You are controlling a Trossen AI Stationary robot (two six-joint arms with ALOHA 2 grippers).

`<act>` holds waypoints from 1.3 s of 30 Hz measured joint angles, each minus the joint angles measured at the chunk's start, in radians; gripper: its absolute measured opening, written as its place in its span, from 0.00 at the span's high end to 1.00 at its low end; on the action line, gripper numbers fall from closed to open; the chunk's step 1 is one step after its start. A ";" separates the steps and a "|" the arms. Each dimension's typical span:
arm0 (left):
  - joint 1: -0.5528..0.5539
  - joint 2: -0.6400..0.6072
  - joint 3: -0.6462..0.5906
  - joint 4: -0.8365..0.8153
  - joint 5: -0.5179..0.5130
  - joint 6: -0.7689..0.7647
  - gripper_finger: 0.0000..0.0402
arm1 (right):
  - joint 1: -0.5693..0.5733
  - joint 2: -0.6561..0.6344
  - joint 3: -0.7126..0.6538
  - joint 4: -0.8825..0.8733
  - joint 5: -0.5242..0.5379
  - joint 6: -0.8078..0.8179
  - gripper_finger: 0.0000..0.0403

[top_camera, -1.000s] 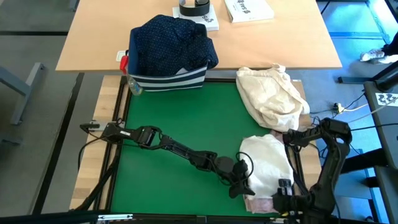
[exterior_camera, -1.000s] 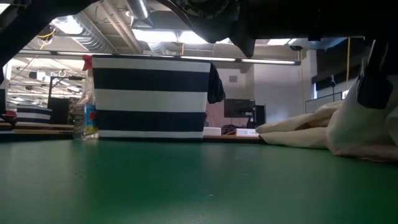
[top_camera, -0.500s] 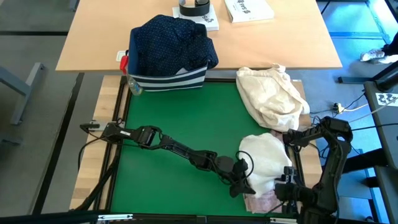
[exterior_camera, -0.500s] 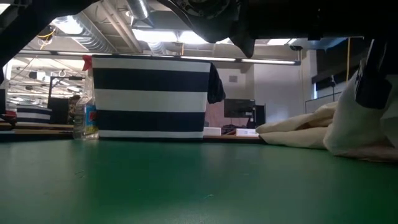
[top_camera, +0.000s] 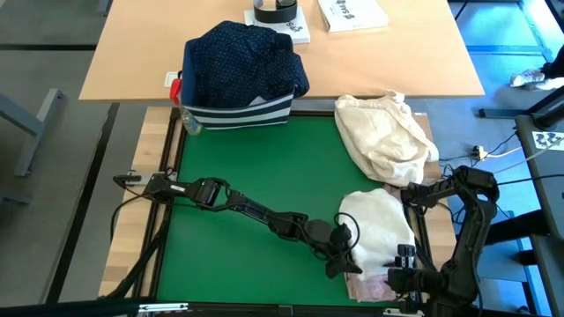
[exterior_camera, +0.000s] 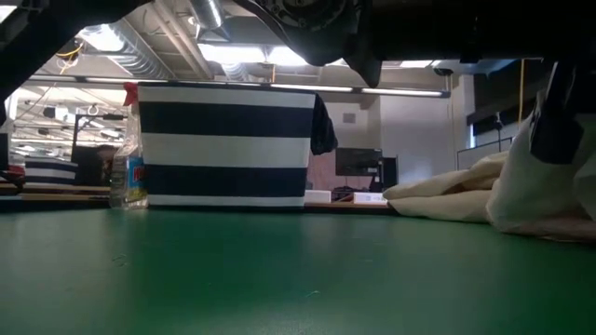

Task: Fold laundry
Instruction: Stack the white polo on top of the red polo

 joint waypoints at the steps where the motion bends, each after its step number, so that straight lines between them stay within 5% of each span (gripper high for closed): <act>1: 0.000 0.000 0.000 0.000 0.000 0.000 0.45 | 0.000 0.012 0.000 -0.001 0.002 0.000 0.48; 17: 0.002 0.000 0.000 0.000 0.000 -0.003 0.45 | -0.027 0.177 -0.018 -0.027 -0.025 0.000 0.49; 21: 0.002 0.000 0.000 0.000 0.002 -0.003 0.45 | -0.040 0.185 -0.020 -0.036 -0.041 0.000 0.60; 28: 0.006 0.000 0.000 0.000 0.005 -0.003 0.45 | -0.048 0.175 -0.012 -0.102 -0.075 -0.003 0.97; 39: 0.012 0.000 0.000 0.001 0.026 -0.002 0.45 | -0.045 -0.015 0.097 -0.087 -0.128 -0.063 0.98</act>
